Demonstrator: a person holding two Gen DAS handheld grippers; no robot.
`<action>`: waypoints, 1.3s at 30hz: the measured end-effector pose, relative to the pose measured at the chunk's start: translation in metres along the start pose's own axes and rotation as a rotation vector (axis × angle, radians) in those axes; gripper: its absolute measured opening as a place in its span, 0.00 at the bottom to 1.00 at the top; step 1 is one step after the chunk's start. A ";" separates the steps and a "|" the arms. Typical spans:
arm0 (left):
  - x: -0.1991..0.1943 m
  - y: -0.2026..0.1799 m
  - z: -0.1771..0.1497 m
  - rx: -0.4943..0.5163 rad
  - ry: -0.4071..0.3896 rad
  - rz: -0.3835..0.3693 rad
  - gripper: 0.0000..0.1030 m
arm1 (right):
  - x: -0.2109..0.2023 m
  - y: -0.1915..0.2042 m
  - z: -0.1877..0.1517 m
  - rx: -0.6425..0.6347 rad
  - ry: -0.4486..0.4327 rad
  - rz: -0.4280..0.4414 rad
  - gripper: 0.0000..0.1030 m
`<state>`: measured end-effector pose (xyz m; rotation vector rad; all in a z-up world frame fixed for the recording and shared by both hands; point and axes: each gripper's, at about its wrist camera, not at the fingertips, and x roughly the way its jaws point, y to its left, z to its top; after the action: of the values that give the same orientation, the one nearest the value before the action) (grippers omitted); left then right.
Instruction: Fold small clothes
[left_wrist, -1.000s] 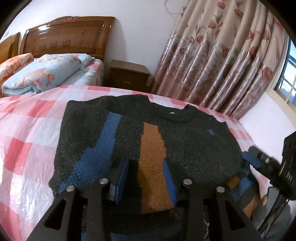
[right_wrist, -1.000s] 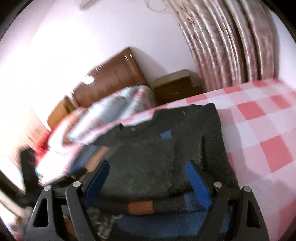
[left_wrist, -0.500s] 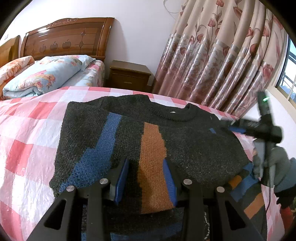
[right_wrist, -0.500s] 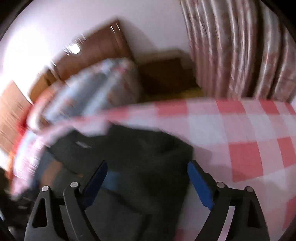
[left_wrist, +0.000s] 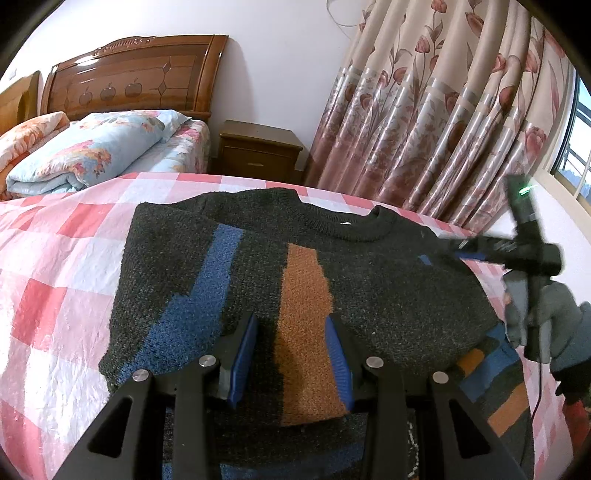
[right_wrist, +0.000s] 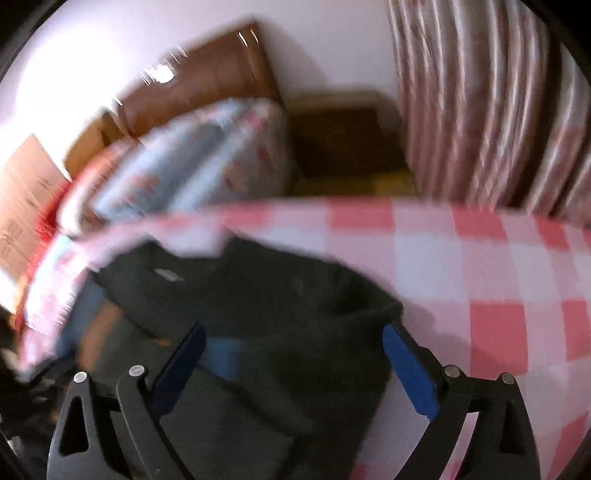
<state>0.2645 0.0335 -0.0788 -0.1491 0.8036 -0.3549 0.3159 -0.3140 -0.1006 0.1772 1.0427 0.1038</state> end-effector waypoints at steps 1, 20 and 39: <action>0.000 0.000 0.000 0.001 0.001 0.002 0.37 | 0.004 -0.003 -0.002 0.000 0.017 -0.033 1.00; 0.003 0.002 0.001 0.002 0.000 0.005 0.37 | -0.024 0.062 -0.023 -0.150 -0.052 -0.070 1.00; 0.000 0.006 -0.002 -0.039 -0.004 -0.041 0.37 | -0.038 0.122 -0.125 -0.295 -0.081 -0.079 1.00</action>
<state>0.2648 0.0390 -0.0812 -0.2034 0.8046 -0.3777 0.1884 -0.1887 -0.1058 -0.1266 0.9406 0.1764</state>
